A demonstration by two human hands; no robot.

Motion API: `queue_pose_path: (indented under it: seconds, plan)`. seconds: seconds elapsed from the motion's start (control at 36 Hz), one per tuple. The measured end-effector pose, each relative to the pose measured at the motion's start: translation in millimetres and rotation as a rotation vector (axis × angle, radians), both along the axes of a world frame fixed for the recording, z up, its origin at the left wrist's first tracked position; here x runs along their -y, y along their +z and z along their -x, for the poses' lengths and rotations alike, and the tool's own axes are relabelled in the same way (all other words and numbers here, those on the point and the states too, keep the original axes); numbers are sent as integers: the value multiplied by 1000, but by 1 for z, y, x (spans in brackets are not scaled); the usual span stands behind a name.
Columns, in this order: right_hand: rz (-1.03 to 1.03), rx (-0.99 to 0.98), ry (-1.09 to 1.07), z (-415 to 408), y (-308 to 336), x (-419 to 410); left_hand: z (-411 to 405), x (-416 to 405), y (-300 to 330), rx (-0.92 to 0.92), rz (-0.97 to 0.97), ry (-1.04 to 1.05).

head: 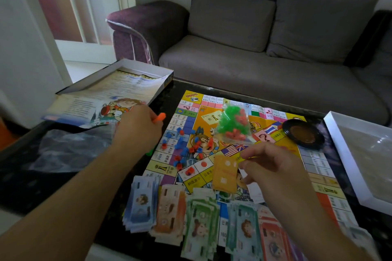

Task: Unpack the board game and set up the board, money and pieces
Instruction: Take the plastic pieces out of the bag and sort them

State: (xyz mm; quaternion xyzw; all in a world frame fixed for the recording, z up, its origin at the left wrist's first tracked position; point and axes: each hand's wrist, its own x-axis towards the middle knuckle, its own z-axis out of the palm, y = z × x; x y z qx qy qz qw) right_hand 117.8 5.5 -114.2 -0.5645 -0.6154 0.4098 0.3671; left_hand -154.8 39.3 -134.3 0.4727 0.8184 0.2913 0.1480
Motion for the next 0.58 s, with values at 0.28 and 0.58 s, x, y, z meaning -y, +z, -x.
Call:
queue_pose_path:
  seconds: [0.28,0.58]
  plan:
    - [14,52,59,5,-5,2,28,1,-26,-245,183,40]
    - [20,92,71,6,-4,3,29,0,-22,-170,242,3]
